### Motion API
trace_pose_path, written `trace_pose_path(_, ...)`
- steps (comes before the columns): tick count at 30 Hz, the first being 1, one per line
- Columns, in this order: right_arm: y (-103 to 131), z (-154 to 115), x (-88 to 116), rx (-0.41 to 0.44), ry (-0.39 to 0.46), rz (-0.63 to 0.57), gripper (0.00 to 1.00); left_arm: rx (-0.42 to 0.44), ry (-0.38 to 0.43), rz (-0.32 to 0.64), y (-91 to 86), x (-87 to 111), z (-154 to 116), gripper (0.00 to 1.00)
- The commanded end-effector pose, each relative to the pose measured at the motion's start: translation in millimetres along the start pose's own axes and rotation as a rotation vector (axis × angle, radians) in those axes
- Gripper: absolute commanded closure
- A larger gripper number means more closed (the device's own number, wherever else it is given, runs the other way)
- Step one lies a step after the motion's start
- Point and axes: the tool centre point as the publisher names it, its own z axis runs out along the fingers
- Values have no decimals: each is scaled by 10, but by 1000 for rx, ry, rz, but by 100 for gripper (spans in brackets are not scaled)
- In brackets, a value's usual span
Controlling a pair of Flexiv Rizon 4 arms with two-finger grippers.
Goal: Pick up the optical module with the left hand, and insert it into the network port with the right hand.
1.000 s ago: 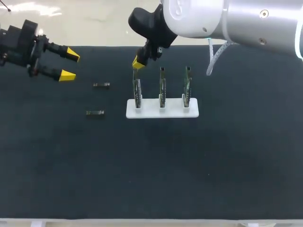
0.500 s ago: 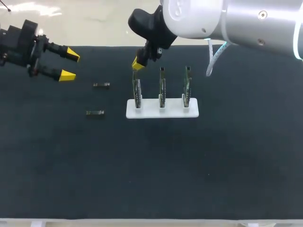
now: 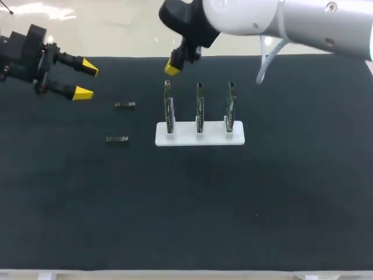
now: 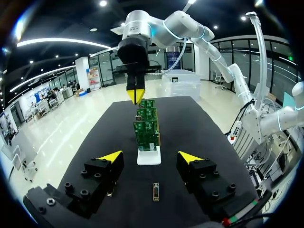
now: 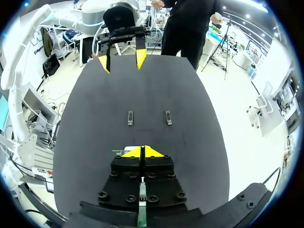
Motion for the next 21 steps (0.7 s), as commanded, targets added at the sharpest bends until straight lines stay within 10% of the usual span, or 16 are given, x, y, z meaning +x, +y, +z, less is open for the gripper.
trace_pose_path(1,39,-184,102,-5,-27,3,100,-3,4,-1,-10,-6,4,0)
trace_pose_path(21,41,-972,896,-13,-63,-35,100,-3,4,-1,-10,-6,4,0)
